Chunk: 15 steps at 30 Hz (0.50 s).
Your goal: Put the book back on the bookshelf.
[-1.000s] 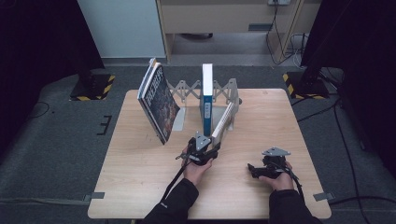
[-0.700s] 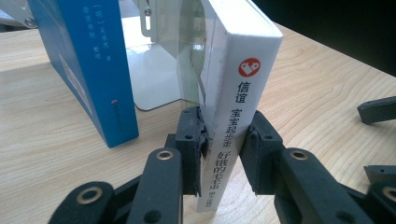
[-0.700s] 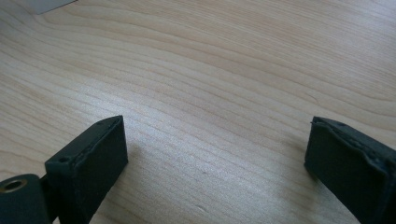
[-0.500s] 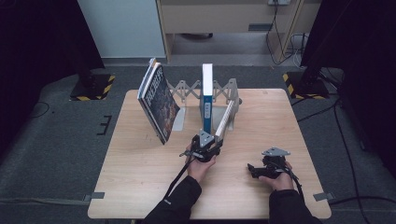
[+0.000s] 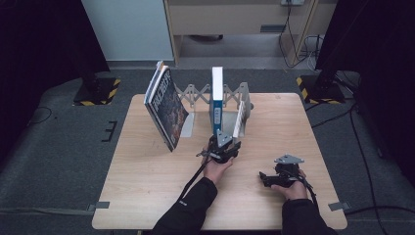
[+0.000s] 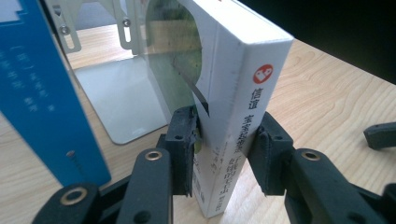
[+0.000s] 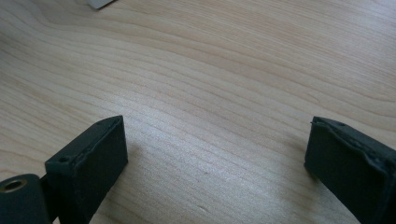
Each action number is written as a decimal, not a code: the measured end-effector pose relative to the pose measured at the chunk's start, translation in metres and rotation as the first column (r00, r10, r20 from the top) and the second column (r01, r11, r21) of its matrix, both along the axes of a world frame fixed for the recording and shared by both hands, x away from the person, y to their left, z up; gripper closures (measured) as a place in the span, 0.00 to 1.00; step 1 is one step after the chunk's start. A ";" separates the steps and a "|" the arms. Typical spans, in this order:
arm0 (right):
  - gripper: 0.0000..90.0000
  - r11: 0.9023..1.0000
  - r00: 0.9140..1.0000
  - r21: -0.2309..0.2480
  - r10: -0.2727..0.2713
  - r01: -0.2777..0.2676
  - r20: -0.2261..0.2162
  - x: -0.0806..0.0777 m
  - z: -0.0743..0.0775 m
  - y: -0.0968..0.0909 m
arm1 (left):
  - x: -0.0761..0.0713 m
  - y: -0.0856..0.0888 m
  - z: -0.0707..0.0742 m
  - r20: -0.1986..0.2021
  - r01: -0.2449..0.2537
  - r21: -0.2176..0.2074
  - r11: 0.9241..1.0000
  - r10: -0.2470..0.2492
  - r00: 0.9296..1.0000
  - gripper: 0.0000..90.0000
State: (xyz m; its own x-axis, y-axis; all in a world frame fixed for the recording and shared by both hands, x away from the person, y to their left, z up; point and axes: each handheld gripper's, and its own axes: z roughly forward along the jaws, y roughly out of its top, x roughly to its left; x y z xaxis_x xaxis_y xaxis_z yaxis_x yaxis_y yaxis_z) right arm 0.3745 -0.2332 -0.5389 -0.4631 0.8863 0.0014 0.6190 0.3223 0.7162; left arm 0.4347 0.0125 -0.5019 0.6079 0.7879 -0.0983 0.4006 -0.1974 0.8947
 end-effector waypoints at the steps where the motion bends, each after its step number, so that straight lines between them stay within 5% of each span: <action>1: 0.07 1.000 1.000 0.000 0.001 -0.001 0.000 0.000 0.000 0.000 | 0.002 -0.001 0.000 0.003 -0.001 -0.003 1.000 0.001 1.000 0.69; 8: 0.07 1.000 1.000 0.003 0.005 -0.005 -0.004 0.000 0.000 0.001 | 0.010 -0.004 0.001 -0.008 0.010 0.009 1.000 -0.010 1.000 0.67; 15: 0.07 1.000 1.000 0.002 0.006 -0.006 -0.001 0.000 0.000 0.001 | -0.001 0.000 0.002 0.001 0.052 0.039 0.998 -0.053 0.999 0.66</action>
State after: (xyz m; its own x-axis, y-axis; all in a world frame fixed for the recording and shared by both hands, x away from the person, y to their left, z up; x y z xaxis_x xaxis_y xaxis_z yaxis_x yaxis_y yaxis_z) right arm 0.3742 -0.2324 -0.5388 -0.4681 0.8836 0.0037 0.6181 0.3244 0.7160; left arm 0.4332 0.0128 -0.4999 0.6487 0.7581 -0.0670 0.3871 -0.2528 0.8867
